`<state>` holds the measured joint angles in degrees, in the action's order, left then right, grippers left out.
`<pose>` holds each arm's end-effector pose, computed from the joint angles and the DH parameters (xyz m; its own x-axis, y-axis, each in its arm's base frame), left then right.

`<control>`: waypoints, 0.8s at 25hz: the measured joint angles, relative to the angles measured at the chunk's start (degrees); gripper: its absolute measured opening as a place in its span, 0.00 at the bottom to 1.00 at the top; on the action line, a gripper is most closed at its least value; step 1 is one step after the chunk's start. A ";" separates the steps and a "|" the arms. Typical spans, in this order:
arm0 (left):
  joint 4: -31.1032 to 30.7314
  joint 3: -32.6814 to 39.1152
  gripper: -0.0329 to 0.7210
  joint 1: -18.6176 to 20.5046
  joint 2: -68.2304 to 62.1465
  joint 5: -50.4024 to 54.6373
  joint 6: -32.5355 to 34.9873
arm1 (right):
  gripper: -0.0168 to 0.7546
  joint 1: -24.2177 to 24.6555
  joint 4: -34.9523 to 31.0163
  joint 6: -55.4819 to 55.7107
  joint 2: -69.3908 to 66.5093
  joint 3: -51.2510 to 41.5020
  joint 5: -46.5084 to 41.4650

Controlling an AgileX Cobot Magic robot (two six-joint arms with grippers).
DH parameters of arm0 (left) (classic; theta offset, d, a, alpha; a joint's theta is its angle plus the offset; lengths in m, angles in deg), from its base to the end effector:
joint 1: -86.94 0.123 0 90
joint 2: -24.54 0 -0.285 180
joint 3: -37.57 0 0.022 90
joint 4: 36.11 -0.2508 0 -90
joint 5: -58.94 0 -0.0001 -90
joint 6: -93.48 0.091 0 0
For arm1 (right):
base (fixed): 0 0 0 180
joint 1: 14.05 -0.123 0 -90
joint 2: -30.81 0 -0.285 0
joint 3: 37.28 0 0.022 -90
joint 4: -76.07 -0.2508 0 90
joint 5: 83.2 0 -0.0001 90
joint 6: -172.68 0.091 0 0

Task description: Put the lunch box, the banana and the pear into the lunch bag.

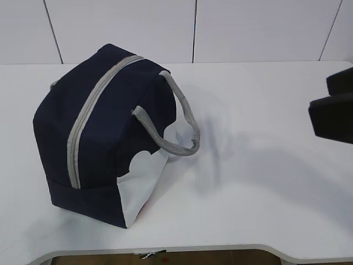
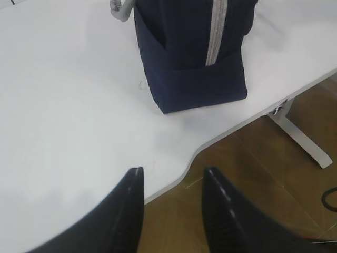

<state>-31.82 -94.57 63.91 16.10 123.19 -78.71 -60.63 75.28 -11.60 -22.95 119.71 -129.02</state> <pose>-0.0091 -0.0028 0.2761 -0.4184 0.2901 -0.8607 0.4897 0.8701 0.0552 0.1006 0.1076 0.3826 -0.3218 -0.4347 -0.8411 -0.7546 0.6544 -0.0495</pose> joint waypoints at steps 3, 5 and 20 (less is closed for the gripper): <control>0.00 0.00 0.39 0.00 0.00 0.00 0.00 | 0.48 4.68 -7.71 -4.03 0.22 0.00 -0.56; -0.10 0.00 0.39 0.00 0.00 0.00 0.00 | 0.48 8.11 -12.72 -9.74 0.45 0.00 -1.78; -0.10 0.00 0.37 0.00 0.00 0.00 0.00 | 0.48 23.63 -19.06 -19.97 7.36 -0.87 -8.73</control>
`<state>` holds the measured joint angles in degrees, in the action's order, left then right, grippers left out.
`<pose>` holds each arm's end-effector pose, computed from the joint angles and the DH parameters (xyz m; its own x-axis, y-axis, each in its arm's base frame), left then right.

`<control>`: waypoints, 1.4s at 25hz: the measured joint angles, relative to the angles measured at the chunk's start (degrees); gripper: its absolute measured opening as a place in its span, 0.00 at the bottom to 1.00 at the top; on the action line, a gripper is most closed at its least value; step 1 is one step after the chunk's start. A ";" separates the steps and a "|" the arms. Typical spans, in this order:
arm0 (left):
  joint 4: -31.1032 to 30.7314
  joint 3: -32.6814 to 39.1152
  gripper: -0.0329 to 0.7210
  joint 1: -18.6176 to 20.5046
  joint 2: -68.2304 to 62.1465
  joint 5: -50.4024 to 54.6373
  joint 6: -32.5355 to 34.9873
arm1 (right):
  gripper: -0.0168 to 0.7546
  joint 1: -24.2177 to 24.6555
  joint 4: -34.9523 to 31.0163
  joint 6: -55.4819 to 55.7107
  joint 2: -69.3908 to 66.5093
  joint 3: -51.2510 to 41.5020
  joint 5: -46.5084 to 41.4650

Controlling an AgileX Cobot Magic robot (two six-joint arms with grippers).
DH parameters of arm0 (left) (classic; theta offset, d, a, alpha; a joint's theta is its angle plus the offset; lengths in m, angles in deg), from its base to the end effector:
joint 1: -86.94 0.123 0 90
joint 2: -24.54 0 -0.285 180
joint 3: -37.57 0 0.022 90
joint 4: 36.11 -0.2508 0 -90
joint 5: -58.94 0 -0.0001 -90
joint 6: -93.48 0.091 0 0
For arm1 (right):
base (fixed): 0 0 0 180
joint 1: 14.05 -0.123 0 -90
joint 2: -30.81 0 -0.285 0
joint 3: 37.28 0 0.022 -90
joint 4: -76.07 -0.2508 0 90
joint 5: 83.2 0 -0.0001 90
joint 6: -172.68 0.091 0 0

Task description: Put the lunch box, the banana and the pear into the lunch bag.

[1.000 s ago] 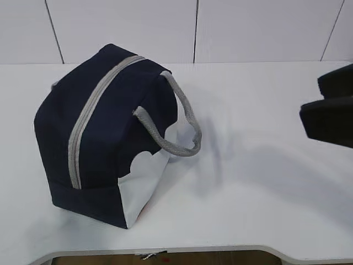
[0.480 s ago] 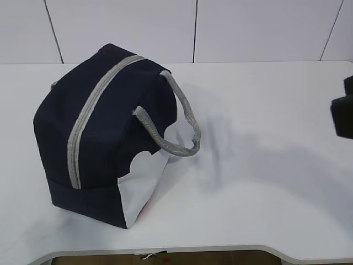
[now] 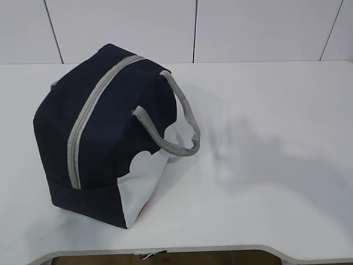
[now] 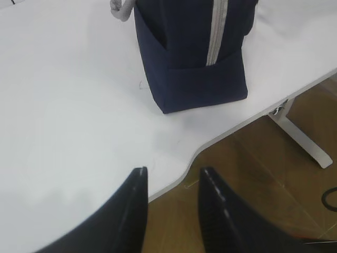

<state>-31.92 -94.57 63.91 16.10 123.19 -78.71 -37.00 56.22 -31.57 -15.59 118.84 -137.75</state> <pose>-0.0090 -0.0027 0.2761 -0.4182 0.2909 -0.8605 0.4888 0.8705 0.0567 0.0871 0.0642 0.3868 -0.3653 -0.3792 -0.8501 -0.6825 0.7301 -0.0324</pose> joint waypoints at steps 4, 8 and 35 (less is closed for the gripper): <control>0.00 0.00 0.37 0.00 0.00 0.00 0.00 | 0.48 4.91 -0.13 -0.79 1.95 -0.53 -0.85; 0.00 0.00 0.37 0.00 0.00 0.00 0.00 | 0.48 9.37 -0.72 -1.01 4.73 -0.77 -1.36; 0.00 0.00 0.36 0.00 0.00 0.00 0.00 | 0.48 23.62 -0.84 -1.26 27.64 -9.21 -12.86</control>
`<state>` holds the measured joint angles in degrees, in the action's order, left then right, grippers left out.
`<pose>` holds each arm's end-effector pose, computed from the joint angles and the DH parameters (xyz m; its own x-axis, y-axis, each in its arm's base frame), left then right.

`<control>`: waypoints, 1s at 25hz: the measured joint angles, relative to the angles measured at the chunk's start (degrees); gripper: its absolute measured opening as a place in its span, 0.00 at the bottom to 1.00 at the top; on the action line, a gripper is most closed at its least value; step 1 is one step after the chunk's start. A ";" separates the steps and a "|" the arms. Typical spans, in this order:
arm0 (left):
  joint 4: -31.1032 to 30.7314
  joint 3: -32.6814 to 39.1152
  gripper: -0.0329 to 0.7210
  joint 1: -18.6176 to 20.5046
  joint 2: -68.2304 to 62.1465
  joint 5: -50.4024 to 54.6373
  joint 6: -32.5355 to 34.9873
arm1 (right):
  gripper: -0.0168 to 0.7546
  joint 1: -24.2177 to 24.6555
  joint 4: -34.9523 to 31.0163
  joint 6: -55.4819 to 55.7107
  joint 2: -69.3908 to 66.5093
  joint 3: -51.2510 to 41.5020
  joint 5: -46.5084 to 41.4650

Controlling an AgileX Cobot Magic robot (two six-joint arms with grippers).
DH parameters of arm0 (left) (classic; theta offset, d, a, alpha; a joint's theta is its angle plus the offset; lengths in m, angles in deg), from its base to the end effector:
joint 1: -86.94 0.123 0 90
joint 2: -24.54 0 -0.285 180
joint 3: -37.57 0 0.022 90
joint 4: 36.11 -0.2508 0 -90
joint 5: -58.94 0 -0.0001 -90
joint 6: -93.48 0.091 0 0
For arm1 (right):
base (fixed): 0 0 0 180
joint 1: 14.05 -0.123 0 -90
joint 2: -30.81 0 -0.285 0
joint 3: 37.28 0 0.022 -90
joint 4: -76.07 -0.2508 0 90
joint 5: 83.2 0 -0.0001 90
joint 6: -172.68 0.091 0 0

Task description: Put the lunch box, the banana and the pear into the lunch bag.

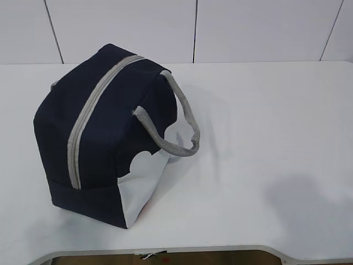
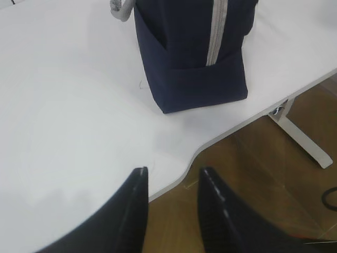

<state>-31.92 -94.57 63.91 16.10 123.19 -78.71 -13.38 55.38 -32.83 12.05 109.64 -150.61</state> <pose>-0.0090 -0.0027 0.2761 -0.4182 0.2909 -0.8605 0.4888 0.8705 0.0567 -0.0099 0.0298 0.3466 -0.3640 -0.2762 -0.8895 -0.4035 0.9075 -0.1166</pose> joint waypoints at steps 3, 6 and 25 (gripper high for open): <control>0.00 0.00 0.36 0.00 0.00 0.00 0.00 | 0.48 1.50 -0.03 0.00 3.32 -2.17 -1.87; 0.00 0.00 0.36 0.00 0.00 0.00 0.00 | 0.48 2.58 -0.03 0.00 5.54 -3.52 -2.46; 0.00 0.00 0.36 0.00 0.00 0.00 0.00 | 0.48 4.37 8.60 1.28 11.97 -12.29 -0.77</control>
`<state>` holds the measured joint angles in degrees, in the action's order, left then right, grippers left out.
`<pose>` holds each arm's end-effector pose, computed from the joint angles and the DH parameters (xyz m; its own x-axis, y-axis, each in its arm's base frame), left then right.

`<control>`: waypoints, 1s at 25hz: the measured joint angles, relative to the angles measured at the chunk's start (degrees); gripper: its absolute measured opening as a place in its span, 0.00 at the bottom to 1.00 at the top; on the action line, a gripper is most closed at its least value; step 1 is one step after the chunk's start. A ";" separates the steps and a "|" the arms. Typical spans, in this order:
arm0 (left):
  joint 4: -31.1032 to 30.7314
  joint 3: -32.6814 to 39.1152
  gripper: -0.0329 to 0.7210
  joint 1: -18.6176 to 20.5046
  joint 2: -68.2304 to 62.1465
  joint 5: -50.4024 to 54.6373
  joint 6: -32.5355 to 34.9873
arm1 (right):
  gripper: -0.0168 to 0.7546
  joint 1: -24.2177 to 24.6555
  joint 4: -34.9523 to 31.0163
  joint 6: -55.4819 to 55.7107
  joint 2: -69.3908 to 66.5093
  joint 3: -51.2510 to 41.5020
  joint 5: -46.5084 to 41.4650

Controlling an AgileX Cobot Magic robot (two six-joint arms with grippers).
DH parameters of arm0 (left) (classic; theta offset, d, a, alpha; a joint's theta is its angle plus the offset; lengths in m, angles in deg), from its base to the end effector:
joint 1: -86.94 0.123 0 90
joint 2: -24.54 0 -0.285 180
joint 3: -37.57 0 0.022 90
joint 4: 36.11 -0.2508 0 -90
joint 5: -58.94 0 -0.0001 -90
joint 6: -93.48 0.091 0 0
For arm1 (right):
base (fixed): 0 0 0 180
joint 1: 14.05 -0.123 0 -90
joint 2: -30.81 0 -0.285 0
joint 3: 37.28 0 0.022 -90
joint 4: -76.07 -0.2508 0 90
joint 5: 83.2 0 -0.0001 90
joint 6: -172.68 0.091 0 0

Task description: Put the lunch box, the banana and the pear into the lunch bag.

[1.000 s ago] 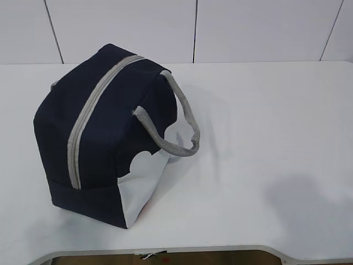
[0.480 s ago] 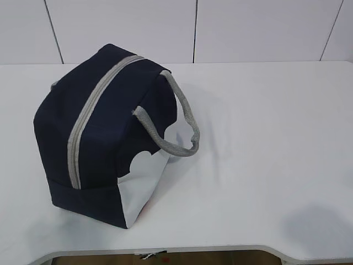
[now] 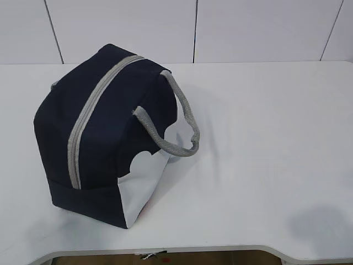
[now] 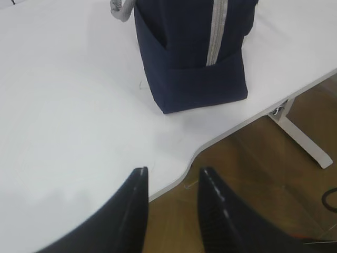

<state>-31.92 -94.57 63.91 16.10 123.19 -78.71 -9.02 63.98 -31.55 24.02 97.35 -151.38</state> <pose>-0.0090 -0.0027 0.2761 -0.4182 0.2909 -0.8605 0.4888 0.8705 0.0567 -0.0195 0.0195 0.2834 -0.4399 -0.2929 -0.8490 -0.2443 0.9487 -0.2007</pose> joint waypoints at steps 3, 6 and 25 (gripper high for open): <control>0.00 0.00 0.36 0.00 0.00 0.00 0.00 | 0.48 0.25 0.08 0.00 0.00 -1.50 1.63; 0.00 0.00 0.36 0.00 0.00 0.00 0.00 | 0.48 0.25 0.52 0.58 0.00 -1.80 1.76; 0.00 0.00 0.36 0.00 0.00 0.00 0.00 | 0.48 0.25 5.94 9.76 0.00 -2.80 1.76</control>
<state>-31.92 -94.57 63.91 16.10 123.19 -78.71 -8.77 69.91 -21.79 24.02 94.55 -149.62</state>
